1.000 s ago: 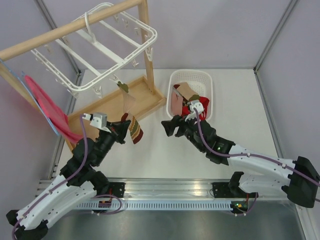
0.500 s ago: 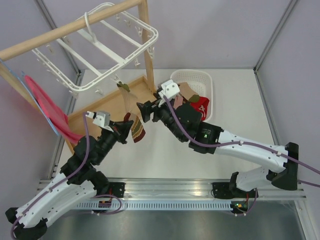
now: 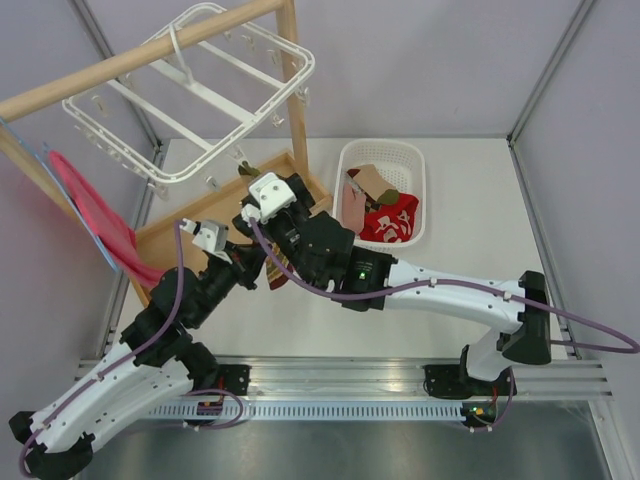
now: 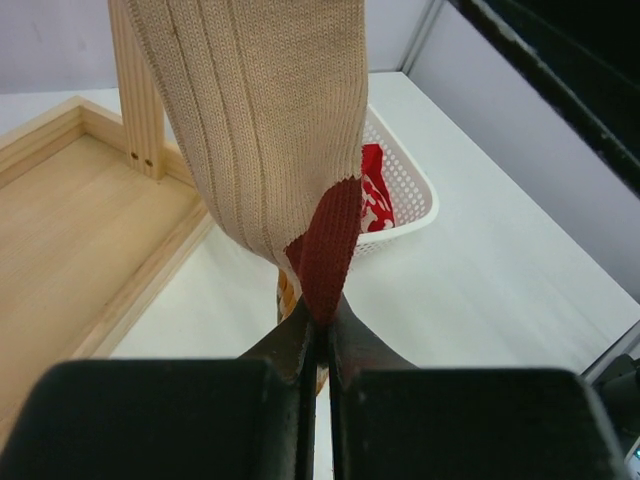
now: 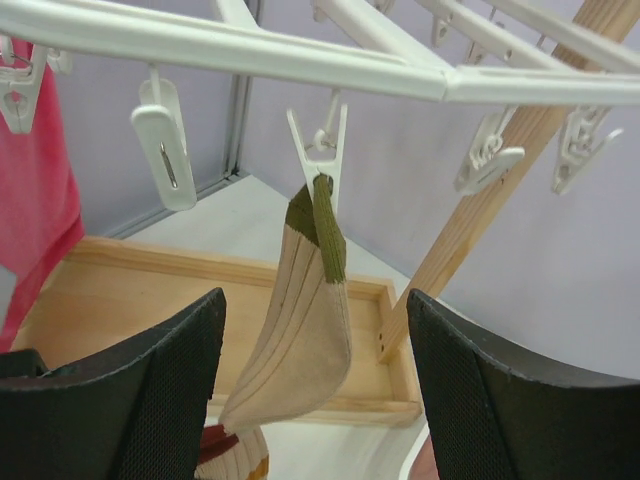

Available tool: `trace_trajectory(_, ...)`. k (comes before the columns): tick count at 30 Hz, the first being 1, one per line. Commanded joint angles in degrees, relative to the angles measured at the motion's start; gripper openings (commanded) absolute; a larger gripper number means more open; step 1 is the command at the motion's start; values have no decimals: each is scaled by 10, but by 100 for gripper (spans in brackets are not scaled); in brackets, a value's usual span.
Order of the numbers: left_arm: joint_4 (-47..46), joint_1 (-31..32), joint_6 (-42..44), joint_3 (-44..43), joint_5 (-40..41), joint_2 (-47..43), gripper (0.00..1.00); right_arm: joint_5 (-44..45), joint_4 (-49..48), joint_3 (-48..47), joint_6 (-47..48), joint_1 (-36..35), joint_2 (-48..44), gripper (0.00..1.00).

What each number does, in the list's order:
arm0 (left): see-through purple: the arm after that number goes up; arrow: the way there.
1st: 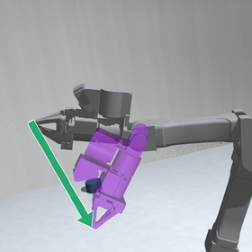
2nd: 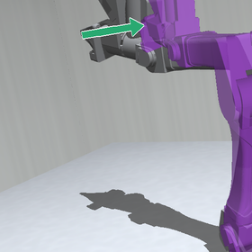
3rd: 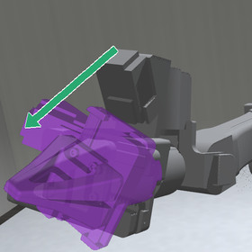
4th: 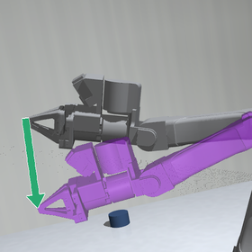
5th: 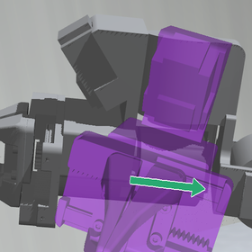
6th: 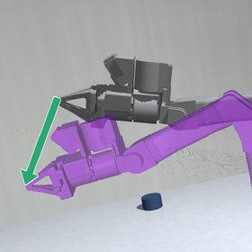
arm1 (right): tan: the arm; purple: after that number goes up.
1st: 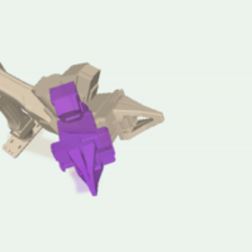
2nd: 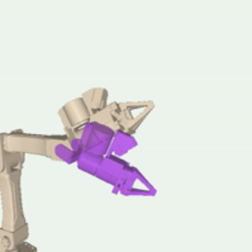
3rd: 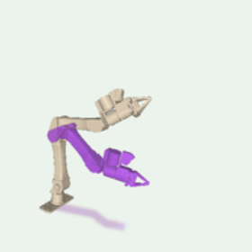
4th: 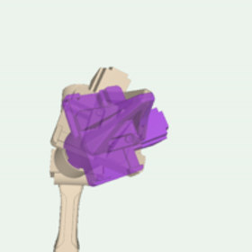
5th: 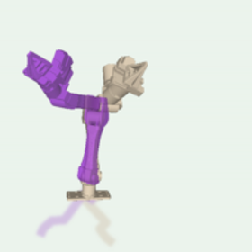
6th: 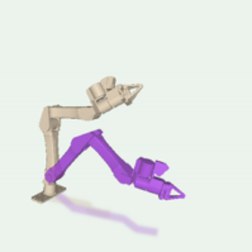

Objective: Remove the socks clipped to the hanger

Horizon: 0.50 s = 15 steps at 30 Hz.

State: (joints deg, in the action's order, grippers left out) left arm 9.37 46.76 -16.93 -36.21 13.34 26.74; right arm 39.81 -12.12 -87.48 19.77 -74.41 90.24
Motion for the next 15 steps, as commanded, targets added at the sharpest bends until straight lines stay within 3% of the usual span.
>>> trace_trajectory(1, 3, 4, -15, -24, -14, 2, 2, 40, -38, -58, 68, -8, 32, 78)
trace_trajectory(15, 7, 10, -19, -22, -14, -19, 3, 83, -31, -212, 128, -6, 165, 78)
